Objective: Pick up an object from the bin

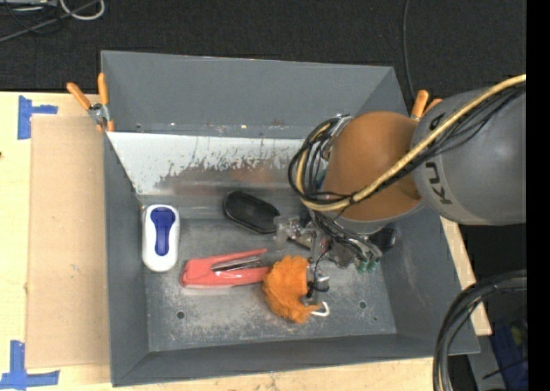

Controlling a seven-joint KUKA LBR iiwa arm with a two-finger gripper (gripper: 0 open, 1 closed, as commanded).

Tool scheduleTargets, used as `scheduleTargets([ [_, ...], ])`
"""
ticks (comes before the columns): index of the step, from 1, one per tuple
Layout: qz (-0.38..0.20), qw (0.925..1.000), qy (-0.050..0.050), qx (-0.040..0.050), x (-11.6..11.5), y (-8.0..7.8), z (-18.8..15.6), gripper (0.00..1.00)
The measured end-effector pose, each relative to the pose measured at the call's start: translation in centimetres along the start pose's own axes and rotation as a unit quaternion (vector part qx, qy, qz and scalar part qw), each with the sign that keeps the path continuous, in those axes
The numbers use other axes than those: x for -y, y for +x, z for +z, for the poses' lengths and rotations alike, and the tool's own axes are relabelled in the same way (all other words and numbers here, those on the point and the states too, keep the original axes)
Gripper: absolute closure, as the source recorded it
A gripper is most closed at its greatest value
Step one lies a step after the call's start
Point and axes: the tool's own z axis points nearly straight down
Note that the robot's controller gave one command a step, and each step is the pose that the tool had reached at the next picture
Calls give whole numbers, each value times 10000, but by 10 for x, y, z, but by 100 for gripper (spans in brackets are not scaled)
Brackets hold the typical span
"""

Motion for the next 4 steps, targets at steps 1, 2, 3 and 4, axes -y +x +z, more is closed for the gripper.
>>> scheduleTargets([
  [1,1515,9885,-8,-10,-6,2,23,0],
  [2,337,9994,-11,-40,3,0,62,0],
  [3,1325,9912,-10,-40,0,-5,70,0],
  [4,1041,9945,-12,-58,-1,-1,70,0],
])
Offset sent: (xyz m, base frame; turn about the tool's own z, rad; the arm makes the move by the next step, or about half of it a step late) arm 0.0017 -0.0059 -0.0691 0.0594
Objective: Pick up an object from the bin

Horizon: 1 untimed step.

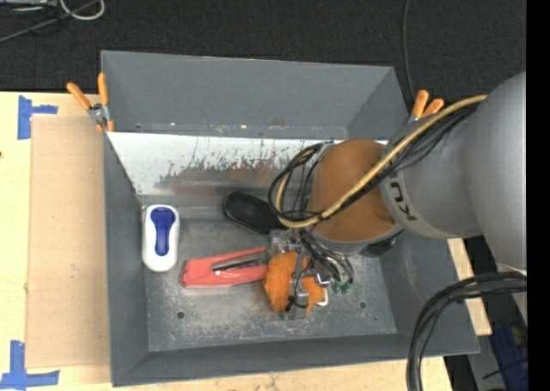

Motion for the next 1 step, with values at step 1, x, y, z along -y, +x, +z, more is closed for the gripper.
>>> scheduleTargets([
  [1,-126,9999,-5,8,2,1,-7,0],
])
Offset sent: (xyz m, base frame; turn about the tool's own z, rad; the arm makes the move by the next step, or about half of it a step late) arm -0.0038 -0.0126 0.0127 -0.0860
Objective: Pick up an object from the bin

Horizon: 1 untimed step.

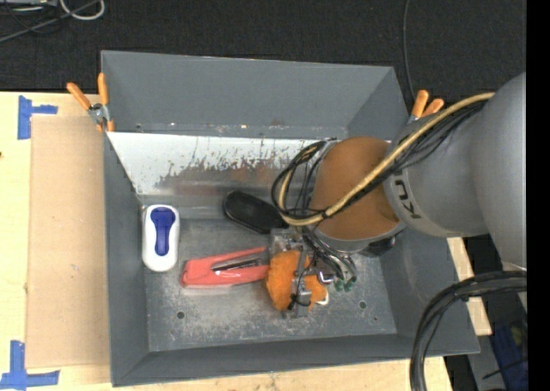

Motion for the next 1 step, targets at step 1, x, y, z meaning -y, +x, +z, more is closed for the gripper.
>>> scheduleTargets([
  [1,467,9989,4,-12,5,3,-2,0],
])
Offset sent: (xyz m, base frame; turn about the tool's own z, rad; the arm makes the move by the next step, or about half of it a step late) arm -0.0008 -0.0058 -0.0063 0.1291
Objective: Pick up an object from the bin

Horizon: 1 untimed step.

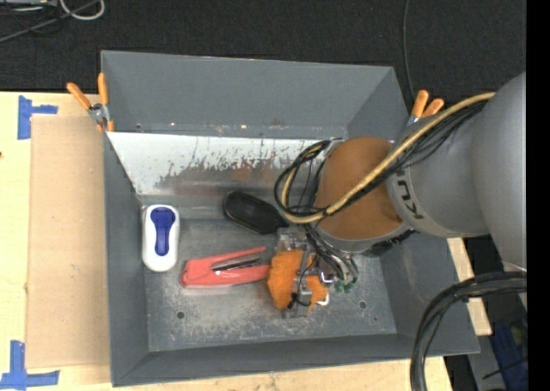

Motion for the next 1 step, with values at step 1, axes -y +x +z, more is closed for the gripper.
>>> scheduleTargets([
  [1,-619,9981,-2,1,0,0,2,0],
])
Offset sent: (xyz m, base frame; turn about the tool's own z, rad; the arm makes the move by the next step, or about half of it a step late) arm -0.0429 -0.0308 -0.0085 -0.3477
